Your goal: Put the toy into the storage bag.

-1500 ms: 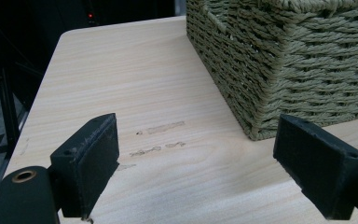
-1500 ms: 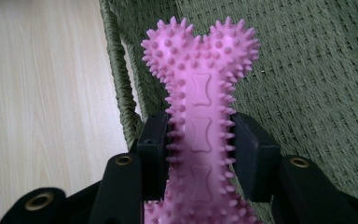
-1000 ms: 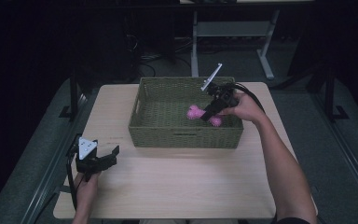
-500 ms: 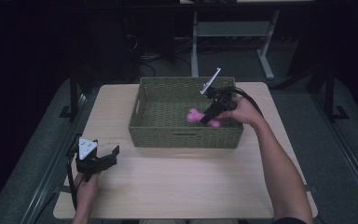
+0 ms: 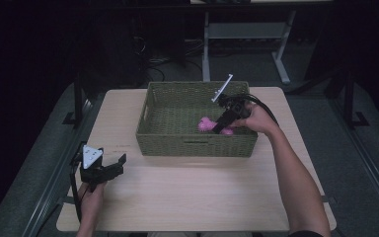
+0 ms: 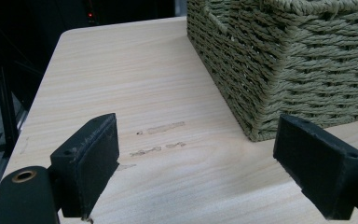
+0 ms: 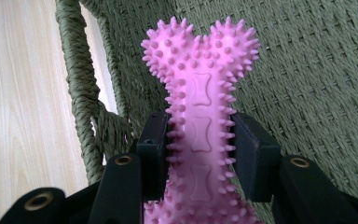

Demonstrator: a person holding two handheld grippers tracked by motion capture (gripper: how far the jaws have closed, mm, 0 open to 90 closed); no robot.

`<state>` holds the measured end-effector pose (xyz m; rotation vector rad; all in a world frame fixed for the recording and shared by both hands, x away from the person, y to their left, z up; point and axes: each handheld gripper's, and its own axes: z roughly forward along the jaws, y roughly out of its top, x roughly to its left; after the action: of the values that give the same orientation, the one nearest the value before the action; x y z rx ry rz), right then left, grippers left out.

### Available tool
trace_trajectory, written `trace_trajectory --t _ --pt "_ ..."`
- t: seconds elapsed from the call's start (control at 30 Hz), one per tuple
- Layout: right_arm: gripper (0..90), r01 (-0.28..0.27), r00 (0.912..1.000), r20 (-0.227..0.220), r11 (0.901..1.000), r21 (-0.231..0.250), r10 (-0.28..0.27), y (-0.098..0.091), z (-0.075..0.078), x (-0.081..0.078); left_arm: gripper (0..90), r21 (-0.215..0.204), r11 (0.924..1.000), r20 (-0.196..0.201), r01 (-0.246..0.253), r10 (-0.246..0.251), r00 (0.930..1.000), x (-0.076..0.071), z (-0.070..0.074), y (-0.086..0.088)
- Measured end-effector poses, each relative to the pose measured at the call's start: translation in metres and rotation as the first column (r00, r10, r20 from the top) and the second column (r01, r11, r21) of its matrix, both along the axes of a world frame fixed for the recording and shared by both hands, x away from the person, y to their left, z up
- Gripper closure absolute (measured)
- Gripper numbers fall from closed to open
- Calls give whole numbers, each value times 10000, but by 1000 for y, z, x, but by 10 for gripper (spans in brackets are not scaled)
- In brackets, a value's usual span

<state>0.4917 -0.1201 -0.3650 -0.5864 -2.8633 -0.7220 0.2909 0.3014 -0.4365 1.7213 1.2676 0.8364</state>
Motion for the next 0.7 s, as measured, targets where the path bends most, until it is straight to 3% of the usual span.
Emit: trace_trajectory --t 0.7 --pt "579 124 9998 -149 9999 78 -123 -4 -8 -2 137 5 10000 -26 57 -57 10000 0 0 -2"
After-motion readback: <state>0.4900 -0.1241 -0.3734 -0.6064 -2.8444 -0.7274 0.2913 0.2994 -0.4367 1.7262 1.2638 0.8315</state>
